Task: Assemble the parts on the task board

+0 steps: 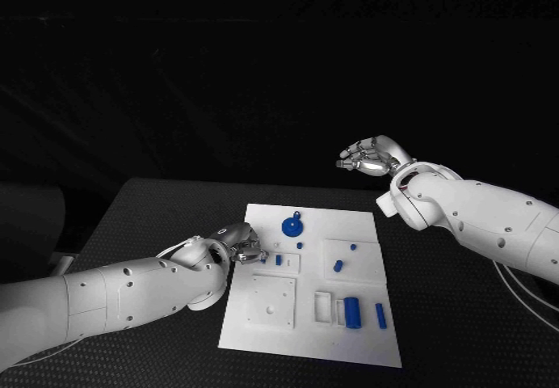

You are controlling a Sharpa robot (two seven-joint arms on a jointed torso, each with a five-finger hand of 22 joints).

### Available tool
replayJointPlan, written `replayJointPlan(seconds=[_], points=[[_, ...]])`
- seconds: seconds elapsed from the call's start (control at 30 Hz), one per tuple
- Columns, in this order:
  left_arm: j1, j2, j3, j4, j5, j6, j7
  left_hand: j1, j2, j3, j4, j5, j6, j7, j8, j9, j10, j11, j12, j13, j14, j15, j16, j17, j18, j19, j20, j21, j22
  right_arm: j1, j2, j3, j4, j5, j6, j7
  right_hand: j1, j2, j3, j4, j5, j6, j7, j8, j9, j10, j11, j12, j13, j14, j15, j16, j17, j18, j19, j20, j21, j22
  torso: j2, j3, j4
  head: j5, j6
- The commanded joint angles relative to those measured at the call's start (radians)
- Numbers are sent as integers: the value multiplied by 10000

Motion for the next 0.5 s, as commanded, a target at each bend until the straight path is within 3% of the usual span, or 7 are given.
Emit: replayJointPlan(seconds=[0.03,0.5], points=[[-7,35,4,21,-173,379,-6,204,102,158,54,63,1185,-1065,72,8,339,-752,38,-11,702,-798,-43,-12,218,36,-1209,33,74,-7,4,2,2,-3,130,102,-82,39,-6,80,41,-44,101,69,-12,-15,-2,-60,2,-74,-28,42,-17,-81,15,0,-47,16,0,-4,0,11,-10],[-9,112,4,-74,-404,601,-115,247,56,163,26,52,1179,-1064,79,2,341,-751,40,-18,701,-803,-47,-13,219,30,-1209,30,75,-10,17,2,2,12,144,108,-83,43,-7,80,45,-44,100,71,-13,-14,-3,-60,2,-75,-28,44,-19,-81,17,-1,-54,22,4,3,-1,20,-13]])
